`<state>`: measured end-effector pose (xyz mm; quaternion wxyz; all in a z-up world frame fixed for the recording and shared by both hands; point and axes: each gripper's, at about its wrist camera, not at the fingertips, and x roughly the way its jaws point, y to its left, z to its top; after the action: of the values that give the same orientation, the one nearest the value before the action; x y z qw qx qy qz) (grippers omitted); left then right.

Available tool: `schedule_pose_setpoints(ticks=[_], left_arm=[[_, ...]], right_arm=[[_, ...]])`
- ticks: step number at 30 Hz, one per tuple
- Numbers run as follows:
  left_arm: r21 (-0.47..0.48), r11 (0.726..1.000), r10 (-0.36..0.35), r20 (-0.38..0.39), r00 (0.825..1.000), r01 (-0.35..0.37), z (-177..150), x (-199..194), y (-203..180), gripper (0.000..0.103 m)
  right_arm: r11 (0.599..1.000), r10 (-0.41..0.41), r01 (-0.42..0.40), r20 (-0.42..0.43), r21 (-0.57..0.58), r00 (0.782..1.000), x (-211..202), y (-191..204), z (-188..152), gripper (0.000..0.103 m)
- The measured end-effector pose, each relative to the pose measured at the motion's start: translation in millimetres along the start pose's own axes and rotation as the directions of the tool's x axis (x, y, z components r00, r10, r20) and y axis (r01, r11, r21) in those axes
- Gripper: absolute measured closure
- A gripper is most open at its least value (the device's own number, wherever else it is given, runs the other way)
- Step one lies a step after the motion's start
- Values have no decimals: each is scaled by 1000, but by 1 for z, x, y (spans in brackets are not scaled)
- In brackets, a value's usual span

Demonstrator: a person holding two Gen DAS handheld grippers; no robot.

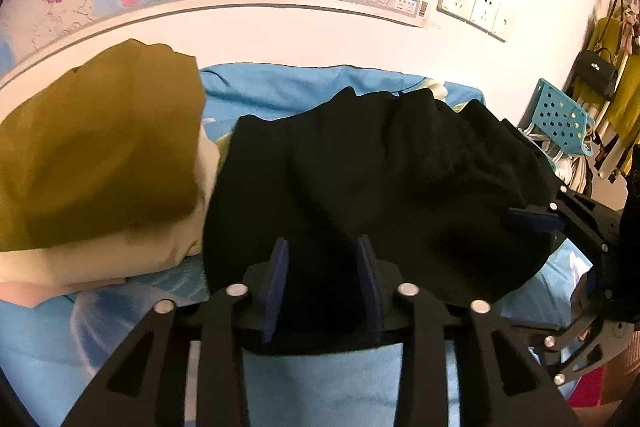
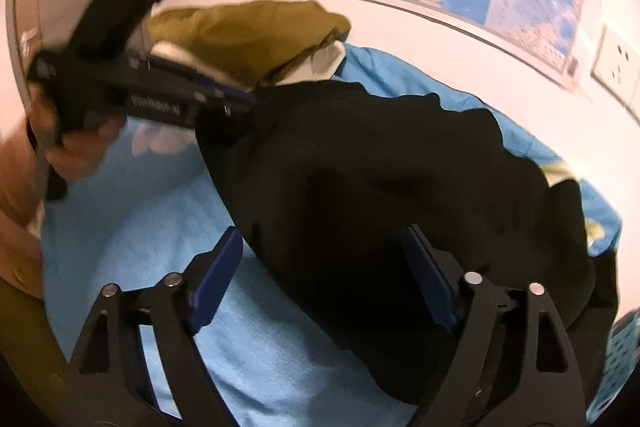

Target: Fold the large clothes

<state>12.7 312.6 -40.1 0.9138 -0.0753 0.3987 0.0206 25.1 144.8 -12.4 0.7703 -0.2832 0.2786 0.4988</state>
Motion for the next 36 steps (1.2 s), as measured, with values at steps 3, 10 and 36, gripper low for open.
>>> schedule_pose_setpoints(ticks=[3, 10, 36], left_arm=[[8, 1000, 13, 6, 1000, -13, -3, -3, -1, 61], [0, 1000, 2, 11, 1000, -2, -12, -12, -2, 47], [-429, 813, -446, -26, 894, 393, -14, 54, 18, 32]], right_arm=[[999, -23, 22, -17, -48, 1000, 3, 6, -3, 17], [988, -99, 94, -39, -119, 994, 10, 13, -10, 17], [988, 23, -29, 41, 154, 999, 6, -32, 11, 76]])
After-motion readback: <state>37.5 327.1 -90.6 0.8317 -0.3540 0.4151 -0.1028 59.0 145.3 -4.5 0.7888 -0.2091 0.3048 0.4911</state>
